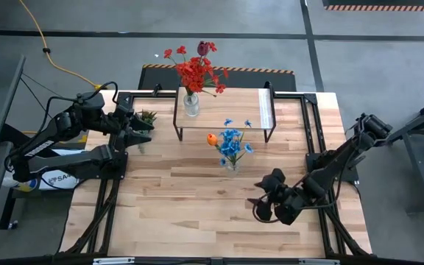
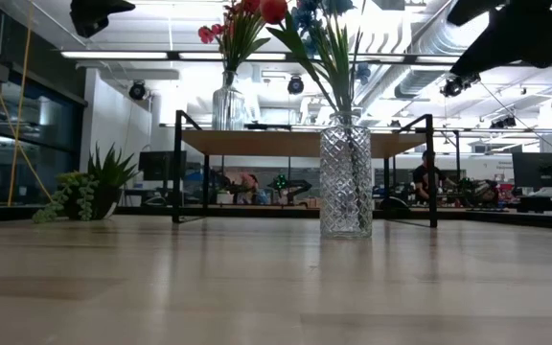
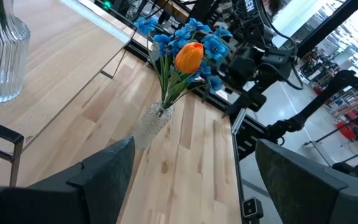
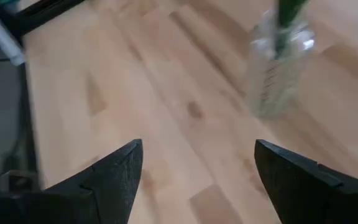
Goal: Pick and place flowers into a vace then onto a shelf
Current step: Put the transparent vase on the shelf
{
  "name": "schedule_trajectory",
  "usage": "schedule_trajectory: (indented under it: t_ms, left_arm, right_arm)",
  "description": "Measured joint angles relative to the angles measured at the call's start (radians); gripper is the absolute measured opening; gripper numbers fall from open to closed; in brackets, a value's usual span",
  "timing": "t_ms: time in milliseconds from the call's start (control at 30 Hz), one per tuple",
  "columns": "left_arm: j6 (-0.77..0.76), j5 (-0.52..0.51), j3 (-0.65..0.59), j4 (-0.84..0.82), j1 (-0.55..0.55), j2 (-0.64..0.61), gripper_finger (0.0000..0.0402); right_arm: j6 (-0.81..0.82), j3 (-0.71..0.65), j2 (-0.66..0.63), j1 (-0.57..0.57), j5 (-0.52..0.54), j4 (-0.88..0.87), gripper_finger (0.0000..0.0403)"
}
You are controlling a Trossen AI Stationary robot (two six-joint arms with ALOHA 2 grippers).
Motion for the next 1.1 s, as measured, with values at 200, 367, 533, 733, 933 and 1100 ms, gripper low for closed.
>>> schedule_trajectory:
  t_ms: [200, 367, 533, 733, 933, 1100]
  left_arm:
    - [0.009, 0.000, 0.000, 0.000, 0.000, 0.000, 0.0365]
    - [0.009, 0.002, 0.000, 0.000, 0.000, 0.000, 0.0365]
    - [0.009, 0.008, 0.000, -0.002, 0.000, 0.000, 0.0365]
    - [0.009, 0.008, 0.000, -0.018, 0.000, 0.000, 0.0365]
    - [0.009, 0.009, 0.000, -0.058, 0.000, 0.000, 0.0365]
    - [0.009, 0.009, 0.000, -0.075, 0.000, 0.000, 0.0365]
  right_arm:
    - [-0.063, 0.000, 0.000, -0.003, 0.025, -0.018, 0.0299]
    - [-0.093, 0.000, 0.011, -0.026, 0.036, -0.126, 0.0299]
    - [-0.087, 0.000, 0.084, -0.059, 0.141, -0.148, 0.0299]
    - [-0.112, 0.001, 0.191, -0.111, 0.260, -0.080, 0.0299]
    - [-0.110, 0.001, 0.275, -0.153, 0.238, 0.002, 0.0299]
    - [-0.134, 0.001, 0.299, -0.163, 0.279, 0.068, 0.0299]
